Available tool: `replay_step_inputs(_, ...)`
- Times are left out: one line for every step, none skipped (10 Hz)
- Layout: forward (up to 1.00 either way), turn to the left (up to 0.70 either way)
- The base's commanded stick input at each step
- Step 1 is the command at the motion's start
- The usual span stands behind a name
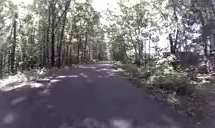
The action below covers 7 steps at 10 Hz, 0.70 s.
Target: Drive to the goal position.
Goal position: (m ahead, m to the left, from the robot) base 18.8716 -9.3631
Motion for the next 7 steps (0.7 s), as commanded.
replay_step_inputs(0.45, 0.0)
replay_step_inputs(0.45, 0.0)
replay_step_inputs(0.45, 0.0)
replay_step_inputs(0.45, 0.0)
replay_step_inputs(0.45, 0.0)
replay_step_inputs(0.45, 0.0)
replay_step_inputs(0.45, 0.0)
